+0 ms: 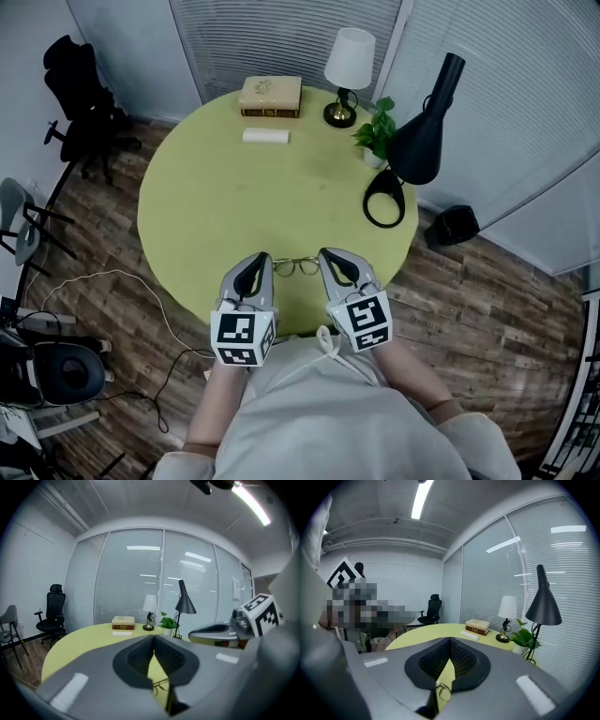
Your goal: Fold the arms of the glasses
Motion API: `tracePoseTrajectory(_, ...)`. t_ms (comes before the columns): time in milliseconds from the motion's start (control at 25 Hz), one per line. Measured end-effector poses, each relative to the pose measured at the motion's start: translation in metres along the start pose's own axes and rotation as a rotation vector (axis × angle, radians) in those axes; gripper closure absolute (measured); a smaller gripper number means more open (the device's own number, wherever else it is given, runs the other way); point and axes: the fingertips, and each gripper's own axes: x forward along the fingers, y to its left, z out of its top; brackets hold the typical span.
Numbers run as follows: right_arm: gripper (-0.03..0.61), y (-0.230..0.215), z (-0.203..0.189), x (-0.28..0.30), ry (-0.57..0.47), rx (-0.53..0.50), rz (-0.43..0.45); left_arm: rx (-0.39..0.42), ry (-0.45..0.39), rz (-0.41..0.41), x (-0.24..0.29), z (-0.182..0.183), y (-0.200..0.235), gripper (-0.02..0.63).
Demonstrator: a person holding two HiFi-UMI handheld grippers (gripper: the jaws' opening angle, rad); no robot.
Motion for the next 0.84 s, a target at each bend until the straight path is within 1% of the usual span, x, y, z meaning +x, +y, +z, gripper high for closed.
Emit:
tracePoseTrajectory(400,0.580,-0.002,-0.008,0.002,0.024,-0.004,-0.040,-0.004,0.012,-0.013,-0.001,-0.008,-0.001,0.607)
tracePoseTrajectory(840,0.580,0.008,-0.011,0.009,0.037,-0.018,-0.035,-0.024,0.019,-0.018,0.000,-0.016,0.010,0.607)
